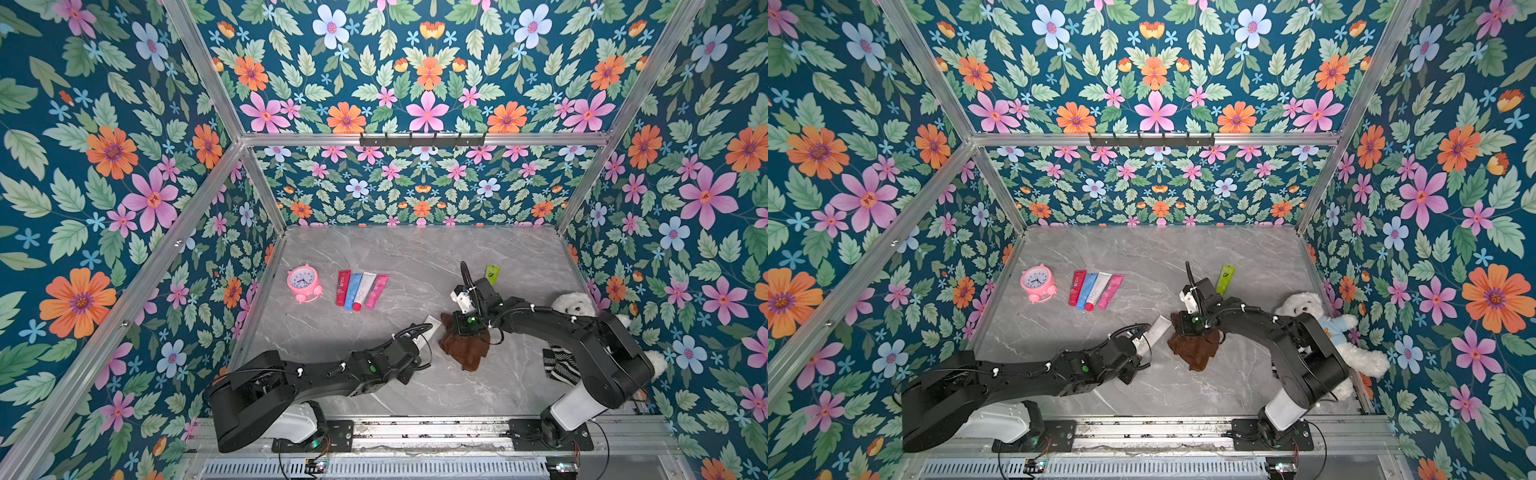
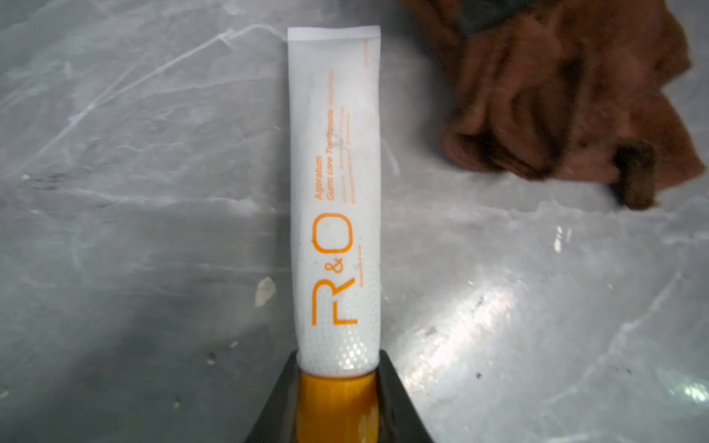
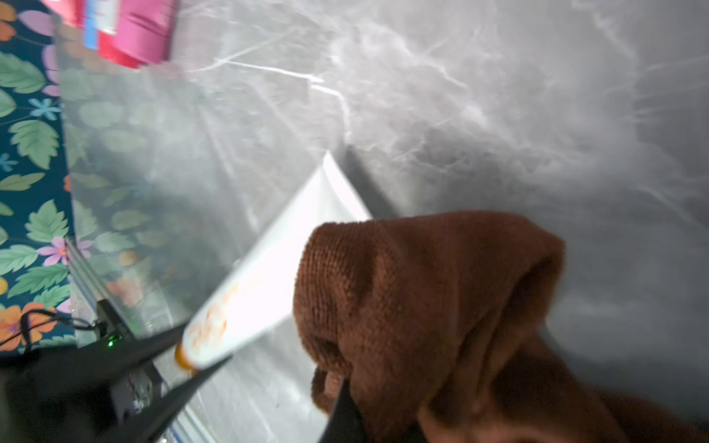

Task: Wipe the surface of the toothpaste tube
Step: Wipe the dirt from the toothpaste tube, then place the toothpaste at the center of the board.

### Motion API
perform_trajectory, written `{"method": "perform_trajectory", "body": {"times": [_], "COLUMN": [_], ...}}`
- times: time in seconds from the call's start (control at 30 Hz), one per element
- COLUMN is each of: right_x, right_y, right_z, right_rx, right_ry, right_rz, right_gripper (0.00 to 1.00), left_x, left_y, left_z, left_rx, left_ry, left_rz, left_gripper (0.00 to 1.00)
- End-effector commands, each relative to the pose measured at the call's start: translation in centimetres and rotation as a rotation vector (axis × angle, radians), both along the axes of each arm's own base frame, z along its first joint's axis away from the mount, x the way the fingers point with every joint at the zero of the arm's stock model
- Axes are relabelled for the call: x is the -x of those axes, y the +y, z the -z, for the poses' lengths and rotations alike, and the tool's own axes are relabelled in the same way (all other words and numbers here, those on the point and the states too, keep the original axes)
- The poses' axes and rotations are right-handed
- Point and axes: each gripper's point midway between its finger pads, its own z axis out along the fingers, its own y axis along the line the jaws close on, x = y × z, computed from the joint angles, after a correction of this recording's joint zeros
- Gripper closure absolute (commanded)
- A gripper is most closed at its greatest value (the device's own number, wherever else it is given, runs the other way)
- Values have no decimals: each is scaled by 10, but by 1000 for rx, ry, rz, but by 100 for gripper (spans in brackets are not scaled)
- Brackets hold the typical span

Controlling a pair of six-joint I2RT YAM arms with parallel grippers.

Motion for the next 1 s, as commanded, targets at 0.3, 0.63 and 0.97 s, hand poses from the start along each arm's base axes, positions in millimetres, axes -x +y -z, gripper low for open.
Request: {"method": "perform_trajectory", "body": {"times": [0.3, 0.63, 0.97], "right_x": [69, 80, 79], "right_y": [-33, -41, -37], "right_z": [-1, 12, 12], "right_rx": [-31, -14, -23], "right_ry": [20, 29, 32], "right_rz": [1, 6, -14], "right_gripper": [100, 100, 100], "left_x": [-90, -141, -151], "left_y": [23, 52, 68], "left_z": [-22, -14, -2], "left_rx": [109, 59, -22], "left_ry": [21, 71, 115], "left_rz": [-328, -458, -483], "left_gripper": [100, 100, 100]}}
